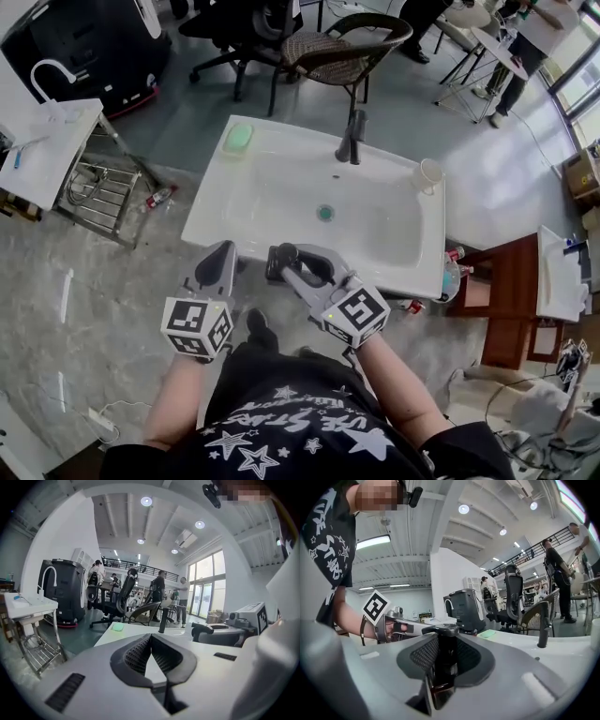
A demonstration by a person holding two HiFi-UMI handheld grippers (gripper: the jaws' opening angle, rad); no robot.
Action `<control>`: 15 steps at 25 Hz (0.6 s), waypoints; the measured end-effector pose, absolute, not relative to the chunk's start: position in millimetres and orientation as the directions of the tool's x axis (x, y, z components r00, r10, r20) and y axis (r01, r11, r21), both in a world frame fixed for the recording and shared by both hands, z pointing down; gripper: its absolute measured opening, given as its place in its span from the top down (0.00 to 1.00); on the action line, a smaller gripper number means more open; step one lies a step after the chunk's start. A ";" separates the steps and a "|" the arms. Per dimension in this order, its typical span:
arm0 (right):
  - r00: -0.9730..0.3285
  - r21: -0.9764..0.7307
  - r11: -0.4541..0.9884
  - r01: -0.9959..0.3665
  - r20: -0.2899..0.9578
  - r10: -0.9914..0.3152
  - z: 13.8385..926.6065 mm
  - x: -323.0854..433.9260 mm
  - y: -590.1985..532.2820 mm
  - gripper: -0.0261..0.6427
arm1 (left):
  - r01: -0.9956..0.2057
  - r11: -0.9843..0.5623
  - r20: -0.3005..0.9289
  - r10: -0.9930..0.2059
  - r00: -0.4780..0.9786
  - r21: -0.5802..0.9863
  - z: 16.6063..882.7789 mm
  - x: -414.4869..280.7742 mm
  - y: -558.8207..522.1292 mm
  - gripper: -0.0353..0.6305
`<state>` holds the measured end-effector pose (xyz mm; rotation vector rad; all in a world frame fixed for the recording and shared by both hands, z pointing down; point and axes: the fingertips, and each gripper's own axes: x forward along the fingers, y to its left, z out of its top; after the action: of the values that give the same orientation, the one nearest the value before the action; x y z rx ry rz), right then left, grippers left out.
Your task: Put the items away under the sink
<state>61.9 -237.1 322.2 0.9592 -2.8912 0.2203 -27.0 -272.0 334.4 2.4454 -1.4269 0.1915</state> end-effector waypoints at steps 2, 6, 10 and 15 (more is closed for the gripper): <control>-0.801 -0.101 0.797 -0.596 0.139 -0.582 327.9 76.0 -218.9 0.83 | -0.874 -0.450 0.274 -0.831 0.485 0.182 336.3 -16.7 -253.1 0.93; -0.814 -0.099 0.811 -0.577 0.159 -0.559 343.0 106.0 -178.9 0.83 | -0.891 -0.410 0.267 -0.852 0.450 0.196 339.7 6.6 -213.0 0.93; -0.824 -0.149 0.812 -0.564 0.165 -0.542 366.3 126.5 -147.9 0.83 | -0.906 -0.392 0.280 -0.862 0.422 0.158 351.4 28.5 -172.2 0.93; -0.829 -0.166 0.817 -0.553 0.214 -0.517 400.7 131.2 -124.2 0.83 | -0.918 -0.353 0.338 -0.854 0.395 0.181 380.5 30.7 -134.4 0.93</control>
<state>131.2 -124.2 400.7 0.8424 -2.8411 0.3315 30.7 -134.4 380.5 2.3192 -1.5382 0.2634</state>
